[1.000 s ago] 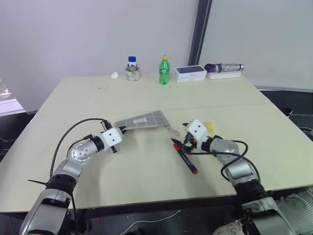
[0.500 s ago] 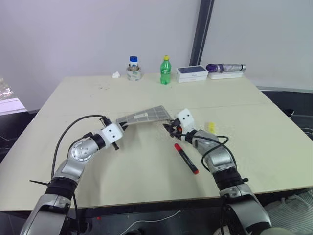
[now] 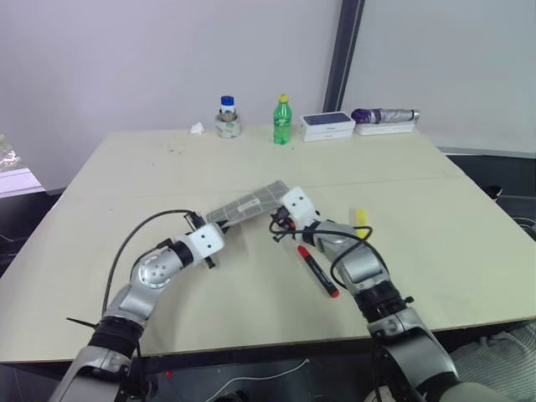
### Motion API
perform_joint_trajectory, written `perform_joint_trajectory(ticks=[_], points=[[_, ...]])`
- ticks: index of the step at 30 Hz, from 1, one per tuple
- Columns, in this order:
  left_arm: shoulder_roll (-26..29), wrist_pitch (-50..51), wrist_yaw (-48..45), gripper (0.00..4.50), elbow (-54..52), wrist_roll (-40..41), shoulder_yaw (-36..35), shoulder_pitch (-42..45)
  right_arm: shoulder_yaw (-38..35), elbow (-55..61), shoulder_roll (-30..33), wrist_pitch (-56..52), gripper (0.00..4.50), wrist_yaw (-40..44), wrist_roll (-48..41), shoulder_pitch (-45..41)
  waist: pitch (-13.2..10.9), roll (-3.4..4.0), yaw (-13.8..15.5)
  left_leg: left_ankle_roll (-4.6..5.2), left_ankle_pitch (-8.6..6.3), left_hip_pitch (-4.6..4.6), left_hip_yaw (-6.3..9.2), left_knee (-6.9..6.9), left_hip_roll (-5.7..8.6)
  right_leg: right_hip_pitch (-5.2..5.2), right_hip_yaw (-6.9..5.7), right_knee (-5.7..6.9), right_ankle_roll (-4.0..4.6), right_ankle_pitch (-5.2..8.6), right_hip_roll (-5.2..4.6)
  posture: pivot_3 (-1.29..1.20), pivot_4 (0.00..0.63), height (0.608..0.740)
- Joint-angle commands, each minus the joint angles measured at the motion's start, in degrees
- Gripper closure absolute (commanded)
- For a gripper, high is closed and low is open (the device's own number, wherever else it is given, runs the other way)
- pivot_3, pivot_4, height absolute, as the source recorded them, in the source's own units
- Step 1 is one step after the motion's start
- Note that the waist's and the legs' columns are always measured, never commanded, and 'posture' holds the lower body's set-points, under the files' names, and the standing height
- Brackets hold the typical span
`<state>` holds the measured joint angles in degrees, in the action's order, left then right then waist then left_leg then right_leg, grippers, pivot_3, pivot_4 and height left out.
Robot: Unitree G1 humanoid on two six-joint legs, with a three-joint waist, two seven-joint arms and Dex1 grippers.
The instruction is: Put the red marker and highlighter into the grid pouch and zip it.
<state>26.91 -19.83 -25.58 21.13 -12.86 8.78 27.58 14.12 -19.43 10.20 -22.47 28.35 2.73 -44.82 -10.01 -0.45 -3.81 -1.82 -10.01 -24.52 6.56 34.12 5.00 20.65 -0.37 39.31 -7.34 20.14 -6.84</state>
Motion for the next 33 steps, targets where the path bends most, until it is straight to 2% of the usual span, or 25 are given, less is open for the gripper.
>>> perform_joint_trajectory(ticks=[1,9,14,17,20,27,33], points=[[-0.56,0.92,1.25,4.5,-2.78,-0.88,0.04,1.68,4.8,0.81,-2.05,3.99,4.45,3.16,1.78,-1.35,0.0,0.0,-0.07,0.0,0.0,0.0,0.0,0.0,0.0,0.0,0.0,0.0,0.0,0.0,0.0,0.0,0.15,0.74],[-0.98,1.58,2.02,4.5,-2.29,-0.94,-0.48,2.45,11.17,2.57,-4.0,8.52,4.45,7.78,4.31,-0.18,0.0,0.0,0.17,-0.06,0.04,0.0,0.0,0.02,0.01,-0.02,0.0,-0.01,0.0,0.0,-0.01,0.0,0.15,0.74],[-1.57,2.2,1.73,4.5,-3.24,-0.55,-0.31,1.54,12.29,3.03,-6.36,9.94,4.45,7.7,5.03,0.08,0.0,0.0,0.05,-0.08,0.04,0.0,0.01,0.01,0.01,-0.01,0.0,-0.01,0.0,0.0,-0.01,0.0,0.15,0.74],[-1.37,2.35,1.97,4.5,-3.89,-0.97,-0.36,0.85,10.53,3.38,-6.48,9.41,4.45,6.99,4.71,0.71,0.0,0.0,0.04,-0.08,0.04,0.0,0.01,0.0,0.01,-0.01,0.0,-0.01,0.0,0.0,-0.01,0.0,0.15,0.74],[-1.11,2.38,1.89,4.5,-4.4,-1.16,-0.4,0.3,8.39,4.16,-5.7,9.02,3.66,6.97,3.86,1.23,0.0,0.0,0.05,-0.07,0.04,0.0,0.01,0.0,0.01,0.0,0.0,0.0,0.0,0.0,0.0,0.0,0.15,0.74],[-0.13,1.78,4.55,4.5,-4.84,-2.26,-1.35,-0.02,5.85,15.87,1.9,6.83,0.15,10.38,3.29,6.26,0.0,0.0,0.95,0.01,-0.01,0.0,0.01,0.02,0.01,-0.01,0.0,-0.01,0.0,0.0,-0.01,0.0,0.15,0.74],[1.19,0.74,5.83,4.5,-4.96,-2.73,-1.75,-1.1,-1.39,31.13,11.4,-0.35,0.15,13.07,-0.86,15.5,0.0,-0.01,1.81,0.15,-0.1,-0.01,0.01,0.04,0.02,-0.04,0.0,-0.04,0.0,0.0,-0.02,0.0,0.15,0.74]])
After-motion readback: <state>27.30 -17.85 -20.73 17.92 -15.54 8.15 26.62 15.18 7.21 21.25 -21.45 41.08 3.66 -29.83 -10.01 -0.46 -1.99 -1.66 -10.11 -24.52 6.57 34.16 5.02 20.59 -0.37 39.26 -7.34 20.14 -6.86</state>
